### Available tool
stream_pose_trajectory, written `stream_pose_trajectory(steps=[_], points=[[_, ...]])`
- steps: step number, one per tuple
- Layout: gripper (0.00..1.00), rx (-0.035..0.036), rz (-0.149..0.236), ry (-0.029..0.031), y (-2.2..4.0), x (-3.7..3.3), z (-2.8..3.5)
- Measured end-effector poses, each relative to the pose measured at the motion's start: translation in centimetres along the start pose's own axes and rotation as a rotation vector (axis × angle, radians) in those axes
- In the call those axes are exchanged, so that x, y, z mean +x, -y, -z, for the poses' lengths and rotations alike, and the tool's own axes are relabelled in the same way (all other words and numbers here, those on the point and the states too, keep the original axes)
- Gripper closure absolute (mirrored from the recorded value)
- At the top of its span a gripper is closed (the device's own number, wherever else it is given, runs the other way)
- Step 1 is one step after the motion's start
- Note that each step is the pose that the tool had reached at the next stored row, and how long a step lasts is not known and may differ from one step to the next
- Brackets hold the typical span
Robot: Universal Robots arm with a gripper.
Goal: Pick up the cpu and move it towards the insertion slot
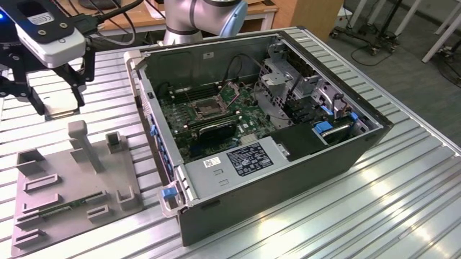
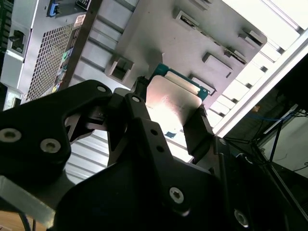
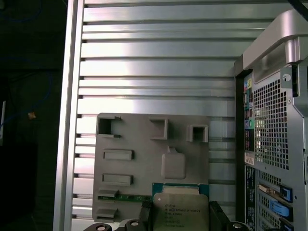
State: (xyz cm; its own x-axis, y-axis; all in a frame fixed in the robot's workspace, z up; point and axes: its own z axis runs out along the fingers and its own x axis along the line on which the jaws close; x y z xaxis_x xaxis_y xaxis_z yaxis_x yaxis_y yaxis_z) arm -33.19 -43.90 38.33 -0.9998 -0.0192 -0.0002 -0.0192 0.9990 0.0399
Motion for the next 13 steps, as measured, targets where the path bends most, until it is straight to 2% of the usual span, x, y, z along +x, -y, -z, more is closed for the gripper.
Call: stream_pose_trajectory(steps=[13], points=[[0.45,-0.0001,0.0,0.0,0.05,-2.86,0.0]])
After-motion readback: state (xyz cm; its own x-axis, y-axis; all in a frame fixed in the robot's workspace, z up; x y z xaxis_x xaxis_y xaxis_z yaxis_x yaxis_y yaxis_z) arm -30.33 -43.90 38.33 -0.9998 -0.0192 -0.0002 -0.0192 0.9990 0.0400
